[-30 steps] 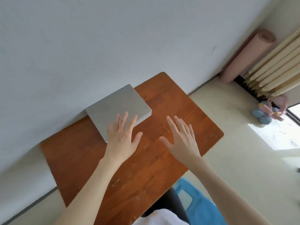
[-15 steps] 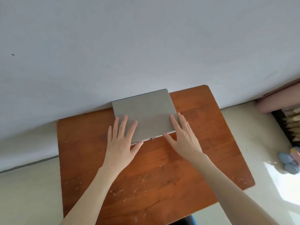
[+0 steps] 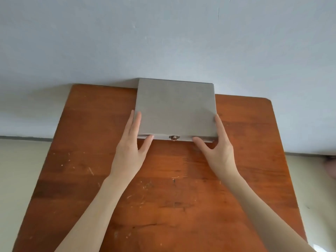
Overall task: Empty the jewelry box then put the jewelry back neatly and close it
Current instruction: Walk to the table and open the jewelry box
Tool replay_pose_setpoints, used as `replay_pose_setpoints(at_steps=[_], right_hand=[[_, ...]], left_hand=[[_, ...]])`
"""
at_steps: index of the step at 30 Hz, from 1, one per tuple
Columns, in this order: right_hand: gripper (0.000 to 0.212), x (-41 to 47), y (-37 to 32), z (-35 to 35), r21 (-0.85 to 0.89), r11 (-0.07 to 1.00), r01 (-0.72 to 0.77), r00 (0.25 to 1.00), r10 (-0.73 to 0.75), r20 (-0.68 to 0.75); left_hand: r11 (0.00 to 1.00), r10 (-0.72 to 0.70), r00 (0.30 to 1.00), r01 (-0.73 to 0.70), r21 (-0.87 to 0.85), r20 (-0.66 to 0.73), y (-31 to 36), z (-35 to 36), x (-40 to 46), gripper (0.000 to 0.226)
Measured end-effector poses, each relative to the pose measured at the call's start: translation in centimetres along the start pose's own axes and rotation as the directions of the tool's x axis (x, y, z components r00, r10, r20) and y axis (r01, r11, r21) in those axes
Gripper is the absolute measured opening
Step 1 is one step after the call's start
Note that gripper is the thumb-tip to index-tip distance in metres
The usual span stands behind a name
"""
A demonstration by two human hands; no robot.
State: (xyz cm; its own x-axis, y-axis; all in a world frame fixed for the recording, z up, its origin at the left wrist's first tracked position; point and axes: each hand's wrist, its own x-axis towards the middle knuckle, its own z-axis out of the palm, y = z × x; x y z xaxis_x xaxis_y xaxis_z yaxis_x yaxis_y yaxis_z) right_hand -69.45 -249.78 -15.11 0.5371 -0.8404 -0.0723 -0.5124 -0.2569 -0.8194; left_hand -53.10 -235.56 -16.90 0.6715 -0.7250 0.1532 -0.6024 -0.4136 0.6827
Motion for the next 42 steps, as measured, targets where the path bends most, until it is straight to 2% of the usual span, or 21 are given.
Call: replay_pose_setpoints(at_steps=[2,6,11,16,20,23,28,30,38,42], right_hand=[[0.082,0.0,0.4,0.2,0.092,0.995,-0.037,0.999,0.039,-0.025],[0.077,-0.6,1.5,0.6,0.139,0.99,0.006,0.999,-0.001,-0.041],[0.072,-5.1,2.6,0.0,0.134,0.987,0.09,0.994,-0.08,-0.078],[0.071,-12.6,2.9,-0.4,0.031,0.993,0.115,0.982,-0.109,-0.154],[0.061,-16.5,3.4,-0.3,-0.022,0.986,0.166,0.967,-0.167,-0.191],[0.07,-17.6,4.0,0.1,-0.007,0.986,0.167,0.966,-0.165,-0.199],[0.077,-17.4,4.7,0.5,-0.009,0.987,0.159,0.962,-0.157,-0.222],[0.076,-17.4,4.8,0.6,-0.017,0.986,0.164,0.958,-0.163,-0.236],[0.072,-17.3,5.0,0.8,-0.012,0.984,0.179,0.945,-0.176,-0.276],[0.071,-17.5,4.9,0.8,-0.006,0.983,0.183,0.943,-0.177,-0.281]], left_hand=[[0.996,-0.023,0.998,0.018,-0.089,-0.054,-0.1,0.4,-0.3,0.068],[0.982,-0.062,0.993,0.042,-0.184,-0.101,-0.1,0.7,-1.0,0.067],[0.991,-0.029,0.993,0.013,-0.133,-0.117,0.6,0.0,-6.0,0.064],[0.993,0.002,0.993,-0.016,-0.117,-0.116,1.2,-1.2,-13.4,0.071],[0.998,0.05,0.993,-0.046,0.034,-0.107,2.1,-0.9,-17.2,0.085],[0.991,0.057,0.991,-0.042,0.126,-0.12,2.0,0.0,-18.1,0.095],[0.922,0.22,0.941,-0.115,0.37,-0.256,2.4,1.5,-17.5,0.082],[0.901,0.224,0.936,-0.094,0.423,-0.271,2.7,1.8,-17.3,0.078],[0.863,0.246,0.937,-0.096,0.496,-0.246,2.4,1.8,-17.3,0.079],[0.887,0.246,0.936,-0.112,0.448,-0.253,2.3,1.5,-17.4,0.076]])
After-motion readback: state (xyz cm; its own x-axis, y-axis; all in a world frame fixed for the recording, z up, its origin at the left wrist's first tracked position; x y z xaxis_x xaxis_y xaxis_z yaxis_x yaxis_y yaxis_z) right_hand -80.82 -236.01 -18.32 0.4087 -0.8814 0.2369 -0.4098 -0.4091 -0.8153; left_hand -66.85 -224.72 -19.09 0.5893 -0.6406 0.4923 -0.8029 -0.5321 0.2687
